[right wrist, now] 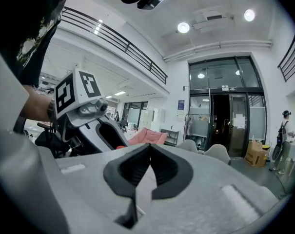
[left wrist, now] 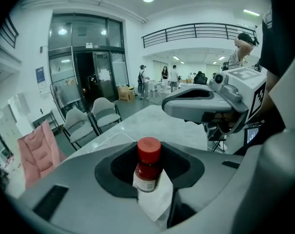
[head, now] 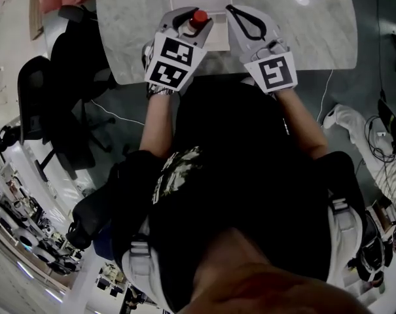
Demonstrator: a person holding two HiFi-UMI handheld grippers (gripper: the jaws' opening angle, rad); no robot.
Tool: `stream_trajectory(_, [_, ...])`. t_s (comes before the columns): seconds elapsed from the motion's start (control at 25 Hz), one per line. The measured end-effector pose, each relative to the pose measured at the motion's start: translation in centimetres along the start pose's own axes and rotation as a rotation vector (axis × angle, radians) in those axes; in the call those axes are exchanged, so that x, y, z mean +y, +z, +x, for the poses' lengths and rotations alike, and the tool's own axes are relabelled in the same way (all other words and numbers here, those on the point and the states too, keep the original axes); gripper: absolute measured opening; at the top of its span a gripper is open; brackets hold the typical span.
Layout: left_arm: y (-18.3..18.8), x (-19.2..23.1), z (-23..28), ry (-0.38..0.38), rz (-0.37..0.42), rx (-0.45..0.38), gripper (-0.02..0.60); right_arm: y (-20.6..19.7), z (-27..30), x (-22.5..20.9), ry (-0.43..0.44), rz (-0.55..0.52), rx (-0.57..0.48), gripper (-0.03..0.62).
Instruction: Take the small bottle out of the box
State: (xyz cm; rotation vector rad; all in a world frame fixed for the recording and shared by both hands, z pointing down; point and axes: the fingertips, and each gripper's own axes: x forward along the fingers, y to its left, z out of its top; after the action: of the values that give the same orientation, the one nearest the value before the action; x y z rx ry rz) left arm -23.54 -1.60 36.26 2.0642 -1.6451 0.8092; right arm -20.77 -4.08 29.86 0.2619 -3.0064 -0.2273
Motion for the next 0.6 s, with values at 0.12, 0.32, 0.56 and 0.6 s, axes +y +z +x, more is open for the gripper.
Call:
stream_trajectory(0.12, [1.0,0.3,-1.5,0.004,-0.02,-0.068,0.155,1.1,0.7,0.6,0.017,-0.029,-0.015,-0.005])
stream_trajectory(0.32, [3.2,1.5,-4.1,0.03,-0.035,-0.177,0.155,3.5,1.3,0.8,0.021,-0.038,-0.057,-0.005])
stream_trajectory(0.56, [7.0,2.4,-6.9,0.051,-0.028,-0.335,0.155,6.6,1.3,-0.7,-0.018,-0.019,-0.094,-0.005])
stream_trajectory(0.6, [7.5,2.5,-7.3,0.059,-0.025,-0.363,0.155,6.9,1.2,-0.9,-0.027,-0.018,-0.098,-0.005])
